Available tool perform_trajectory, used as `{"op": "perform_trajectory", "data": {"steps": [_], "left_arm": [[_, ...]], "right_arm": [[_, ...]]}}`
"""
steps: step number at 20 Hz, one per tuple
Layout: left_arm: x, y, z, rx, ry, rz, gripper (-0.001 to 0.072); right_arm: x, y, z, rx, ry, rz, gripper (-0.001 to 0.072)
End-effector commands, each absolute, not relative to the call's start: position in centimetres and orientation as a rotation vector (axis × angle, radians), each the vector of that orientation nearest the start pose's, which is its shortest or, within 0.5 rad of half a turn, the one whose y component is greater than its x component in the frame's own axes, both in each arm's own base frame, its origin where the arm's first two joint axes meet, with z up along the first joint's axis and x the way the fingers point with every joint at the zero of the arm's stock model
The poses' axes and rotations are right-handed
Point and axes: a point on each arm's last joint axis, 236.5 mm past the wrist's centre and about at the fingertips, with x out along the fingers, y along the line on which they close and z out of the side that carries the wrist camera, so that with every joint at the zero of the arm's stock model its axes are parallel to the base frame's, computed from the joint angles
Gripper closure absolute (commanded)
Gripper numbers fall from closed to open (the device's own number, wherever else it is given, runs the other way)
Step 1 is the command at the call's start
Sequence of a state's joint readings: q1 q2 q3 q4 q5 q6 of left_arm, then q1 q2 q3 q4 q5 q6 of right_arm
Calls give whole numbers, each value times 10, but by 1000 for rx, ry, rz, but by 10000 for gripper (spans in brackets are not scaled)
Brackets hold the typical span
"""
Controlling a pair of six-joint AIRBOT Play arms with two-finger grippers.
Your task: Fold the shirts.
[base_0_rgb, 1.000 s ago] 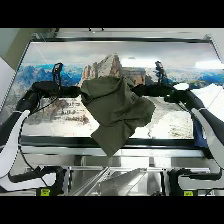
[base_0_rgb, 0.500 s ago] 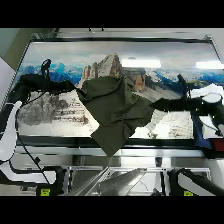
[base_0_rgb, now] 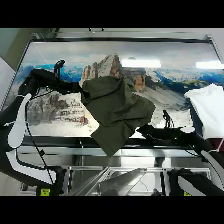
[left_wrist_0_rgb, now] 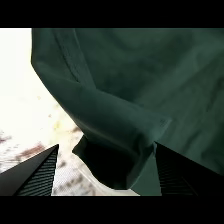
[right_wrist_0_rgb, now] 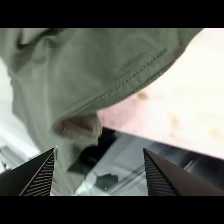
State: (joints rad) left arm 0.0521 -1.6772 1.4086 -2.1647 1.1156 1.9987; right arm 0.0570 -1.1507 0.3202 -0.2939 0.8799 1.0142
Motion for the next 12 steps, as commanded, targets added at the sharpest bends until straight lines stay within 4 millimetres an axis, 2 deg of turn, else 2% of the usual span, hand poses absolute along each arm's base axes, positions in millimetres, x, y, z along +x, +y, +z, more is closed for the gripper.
{"op": "perform_trajectory", "data": {"steps": [1, 2, 3, 6, 9, 10, 11, 12], "left_arm": [[464, -95, -50, -271, 1265, -494, 64], [464, -96, -53, -273, 1271, -494, 64], [464, -96, -53, -273, 1269, -493, 64], [468, -96, -53, -278, 1253, -486, 65], [468, -94, -62, -286, 1249, -465, 66], [468, -94, -66, -292, 1248, -457, 79], [465, -96, -70, -303, 1253, -454, 296], [464, -98, -73, -324, 1255, -455, 530]], "right_arm": [[246, 211, -112, 975, 1355, 373, 145], [251, 217, -113, 976, 1360, 379, 246], [256, 221, -114, 965, 1363, 383, 283], [272, 231, -115, 957, 1367, 402, 283], [279, 237, -108, 955, 1357, 430, 286], [279, 239, -106, 961, 1360, 438, 320], [277, 240, -105, 963, 1366, 448, 477], [275, 242, -104, 964, 1372, 458, 512]]}}
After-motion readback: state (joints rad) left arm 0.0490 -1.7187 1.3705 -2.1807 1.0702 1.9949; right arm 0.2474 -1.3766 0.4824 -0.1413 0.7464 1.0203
